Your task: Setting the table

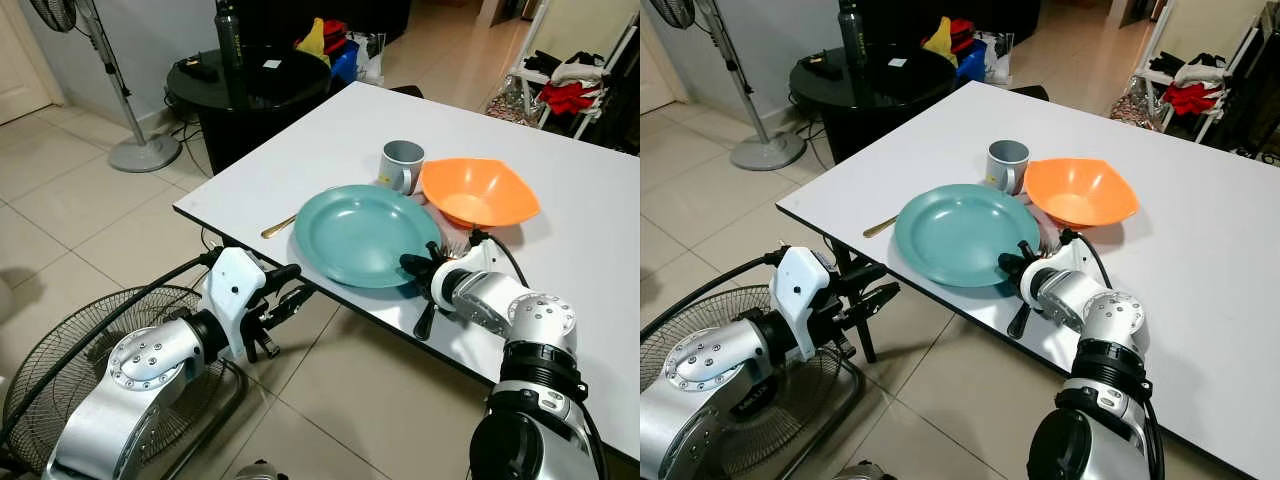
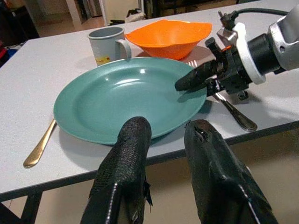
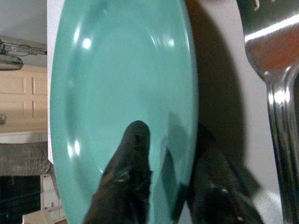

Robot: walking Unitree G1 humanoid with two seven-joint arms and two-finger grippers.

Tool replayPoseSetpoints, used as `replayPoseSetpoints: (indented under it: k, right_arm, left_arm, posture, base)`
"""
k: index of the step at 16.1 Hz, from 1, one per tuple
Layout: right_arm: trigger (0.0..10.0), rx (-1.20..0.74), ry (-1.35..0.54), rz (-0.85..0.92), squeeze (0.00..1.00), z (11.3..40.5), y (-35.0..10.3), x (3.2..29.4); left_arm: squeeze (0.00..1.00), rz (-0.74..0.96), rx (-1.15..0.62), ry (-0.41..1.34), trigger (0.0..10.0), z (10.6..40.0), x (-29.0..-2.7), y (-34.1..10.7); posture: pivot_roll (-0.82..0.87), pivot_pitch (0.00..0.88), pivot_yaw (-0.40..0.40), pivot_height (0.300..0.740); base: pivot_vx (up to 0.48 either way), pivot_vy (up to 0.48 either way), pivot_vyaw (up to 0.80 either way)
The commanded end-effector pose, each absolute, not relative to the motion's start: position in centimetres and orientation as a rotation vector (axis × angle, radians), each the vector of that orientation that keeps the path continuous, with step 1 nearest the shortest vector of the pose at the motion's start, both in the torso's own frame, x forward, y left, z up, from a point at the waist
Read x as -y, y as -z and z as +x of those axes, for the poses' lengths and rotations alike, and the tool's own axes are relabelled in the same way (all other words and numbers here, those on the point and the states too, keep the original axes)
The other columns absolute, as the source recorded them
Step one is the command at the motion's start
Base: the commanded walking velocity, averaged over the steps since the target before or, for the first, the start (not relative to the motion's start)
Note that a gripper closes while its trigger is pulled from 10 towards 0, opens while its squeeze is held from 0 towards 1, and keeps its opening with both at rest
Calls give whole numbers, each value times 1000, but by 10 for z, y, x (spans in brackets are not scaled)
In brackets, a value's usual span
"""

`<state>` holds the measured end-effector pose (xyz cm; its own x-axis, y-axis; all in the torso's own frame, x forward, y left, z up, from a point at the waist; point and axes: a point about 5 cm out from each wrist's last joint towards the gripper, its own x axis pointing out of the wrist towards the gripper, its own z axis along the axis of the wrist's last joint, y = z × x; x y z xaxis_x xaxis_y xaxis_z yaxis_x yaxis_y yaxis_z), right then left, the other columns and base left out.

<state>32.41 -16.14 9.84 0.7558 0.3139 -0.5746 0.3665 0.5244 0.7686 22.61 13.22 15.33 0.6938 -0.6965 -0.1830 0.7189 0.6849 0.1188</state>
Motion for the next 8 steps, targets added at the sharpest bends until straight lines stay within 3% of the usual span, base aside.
replayPoseSetpoints:
  k: [1, 8]
  right_arm:
    - [10000, -713, 47, 1044, 1000, 326, -107, 168]
    - [10000, -644, 10, 952, 1000, 285, -141, 199]
  left_arm:
    - [0, 193, -115, 798, 10000, 224, -130, -155]
    - [0, 180, -115, 753, 10000, 221, -135, -153]
  posture:
    - [146, 0, 7, 740]
    - [154, 0, -9, 740]
  base:
    - [0, 0, 0]
    - [0, 0, 0]
